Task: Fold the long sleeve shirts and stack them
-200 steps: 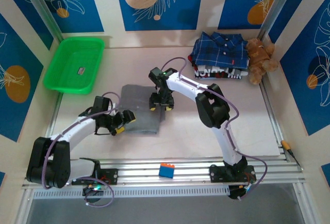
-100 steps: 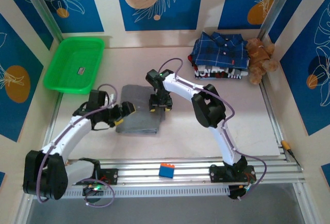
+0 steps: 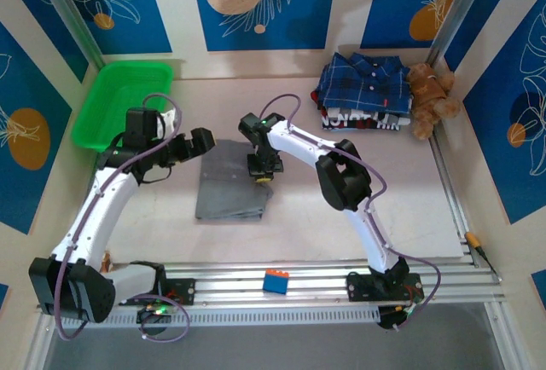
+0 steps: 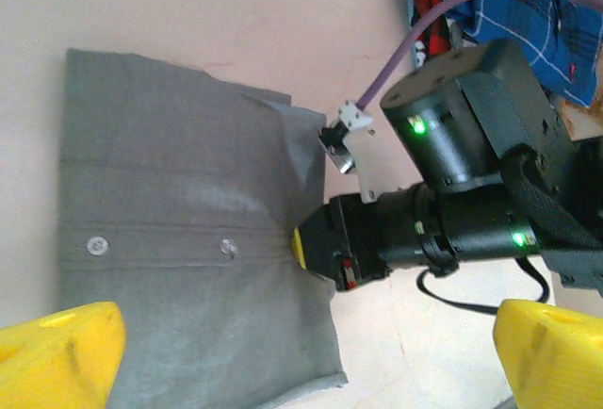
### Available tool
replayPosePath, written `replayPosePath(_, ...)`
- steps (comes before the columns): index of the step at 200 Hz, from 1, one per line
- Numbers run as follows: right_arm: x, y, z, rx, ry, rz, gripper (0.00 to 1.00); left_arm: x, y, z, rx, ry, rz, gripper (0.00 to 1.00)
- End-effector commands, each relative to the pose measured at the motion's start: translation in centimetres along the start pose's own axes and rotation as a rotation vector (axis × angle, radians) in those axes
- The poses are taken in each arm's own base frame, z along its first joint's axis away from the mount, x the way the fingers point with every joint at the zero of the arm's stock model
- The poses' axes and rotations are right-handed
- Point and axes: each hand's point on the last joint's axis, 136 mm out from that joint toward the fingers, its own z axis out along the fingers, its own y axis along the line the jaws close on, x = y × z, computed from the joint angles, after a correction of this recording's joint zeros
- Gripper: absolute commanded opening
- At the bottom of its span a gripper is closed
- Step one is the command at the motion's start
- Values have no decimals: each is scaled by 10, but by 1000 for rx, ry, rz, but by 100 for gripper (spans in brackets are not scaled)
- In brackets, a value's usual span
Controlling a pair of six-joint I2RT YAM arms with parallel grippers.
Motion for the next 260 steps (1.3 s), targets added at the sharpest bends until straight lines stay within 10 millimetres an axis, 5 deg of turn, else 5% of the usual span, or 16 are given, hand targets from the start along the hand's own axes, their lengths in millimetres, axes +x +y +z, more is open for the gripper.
replayPosePath(1, -9, -21, -40, 80, -101, 3, 0, -23, 1, -10, -52, -51, 50, 100)
replayPosePath(32, -13, -61, -106, 201, -211, 7, 0, -57, -19, -18, -30, -121, 87, 100)
replayPosePath(78, -22, -151, -231, 548, -430, -9, 0, -98, -54, -25, 78, -197, 90, 100)
replayPosePath(108, -35, -157, -290, 709, -572, -103, 0, -110, -70, -28, 140, -217, 81, 100)
replayPosePath(131, -39, -120, -258, 722, -537, -240, 0, -103, -61, -24, 112, -201, 79, 100)
replayPosePath(183, 4, -9, -69, 524, -183, -350, 0, -59, -19, -14, -11, -124, 42, 100)
replayPosePath(200, 21, 32, -28, 403, -103, -359, 0, -42, -5, -10, -39, -88, 21, 100)
replayPosePath(214, 31, 62, -12, 282, -56, -350, 6, -31, 3, -9, -58, -71, 7, 100)
replayPosePath(228, 35, 82, -12, 159, -27, -327, 31, -24, 7, -10, -68, -60, -8, 100)
replayPosePath(260, 48, 125, -45, -234, 45, -221, 55, -19, 18, -22, -136, -81, -62, 100)
